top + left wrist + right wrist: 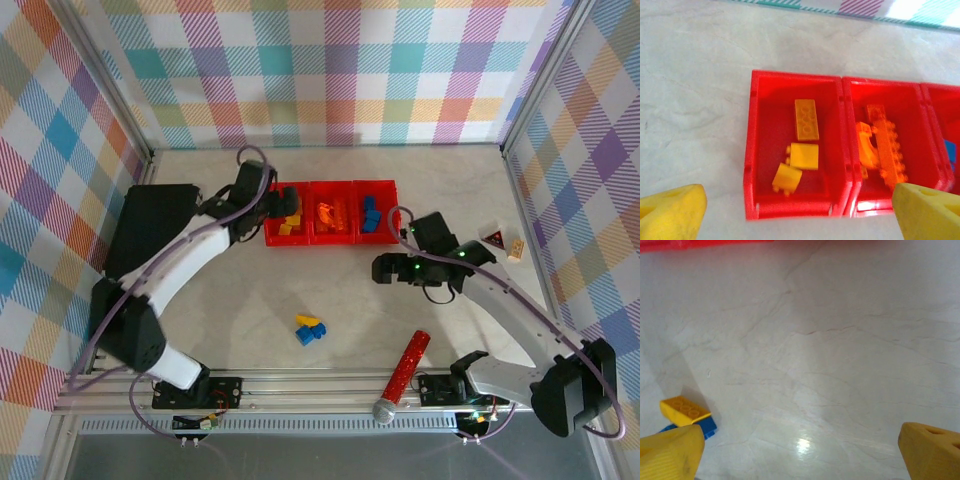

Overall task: Sort the legos into containers by color
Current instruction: Pick up the lego from the bottom-center of the table.

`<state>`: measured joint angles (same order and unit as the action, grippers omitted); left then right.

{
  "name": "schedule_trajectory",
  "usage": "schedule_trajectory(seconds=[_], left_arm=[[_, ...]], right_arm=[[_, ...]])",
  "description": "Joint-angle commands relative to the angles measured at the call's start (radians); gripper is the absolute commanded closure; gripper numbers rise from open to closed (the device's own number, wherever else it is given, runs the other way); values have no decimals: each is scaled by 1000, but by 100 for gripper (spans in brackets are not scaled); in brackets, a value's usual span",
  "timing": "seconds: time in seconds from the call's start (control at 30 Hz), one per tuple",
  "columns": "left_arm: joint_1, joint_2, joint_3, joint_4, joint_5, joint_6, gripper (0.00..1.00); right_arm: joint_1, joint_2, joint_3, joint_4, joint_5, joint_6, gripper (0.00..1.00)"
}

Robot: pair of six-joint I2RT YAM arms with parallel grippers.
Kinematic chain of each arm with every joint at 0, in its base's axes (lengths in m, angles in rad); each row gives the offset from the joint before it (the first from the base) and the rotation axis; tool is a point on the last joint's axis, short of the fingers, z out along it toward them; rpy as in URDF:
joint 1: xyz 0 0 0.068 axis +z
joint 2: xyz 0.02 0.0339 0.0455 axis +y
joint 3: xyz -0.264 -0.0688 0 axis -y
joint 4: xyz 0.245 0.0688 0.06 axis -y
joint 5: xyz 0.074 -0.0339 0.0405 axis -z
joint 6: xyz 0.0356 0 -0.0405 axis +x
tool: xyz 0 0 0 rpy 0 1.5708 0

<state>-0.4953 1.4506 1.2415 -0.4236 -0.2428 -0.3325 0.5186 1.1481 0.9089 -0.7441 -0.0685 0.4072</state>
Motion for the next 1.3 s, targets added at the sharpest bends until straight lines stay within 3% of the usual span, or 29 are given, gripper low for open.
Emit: schedule_trajectory(seconds=[0.0, 0.27, 0.4, 0.6, 0.87, 1.07, 1.27], left_arm=[[-27, -147, -157, 13, 4, -35, 4], [-47, -645, -450, -143, -84, -177, 4], [-49, -866, -447, -276, -144, -213, 3], [-49, -995, -351, -441, -243, -224, 2], [-49, -1105, -325, -545, -310, -208, 0], [-49, -1135, -307, -601, -394, -184, 0], [-49, -1145, -315, -607, -409, -181, 0]], right_arm=[[103, 48, 34, 21, -55, -3, 2], [414, 218, 100, 2, 22, 48, 2], [550, 314, 158, -6, 71, 118, 4], [707, 508, 324, -54, 158, 141, 6], [775, 721, 522, -146, 217, 110, 12], [778, 773, 553, -147, 212, 92, 19], [783, 802, 575, -147, 186, 73, 27]])
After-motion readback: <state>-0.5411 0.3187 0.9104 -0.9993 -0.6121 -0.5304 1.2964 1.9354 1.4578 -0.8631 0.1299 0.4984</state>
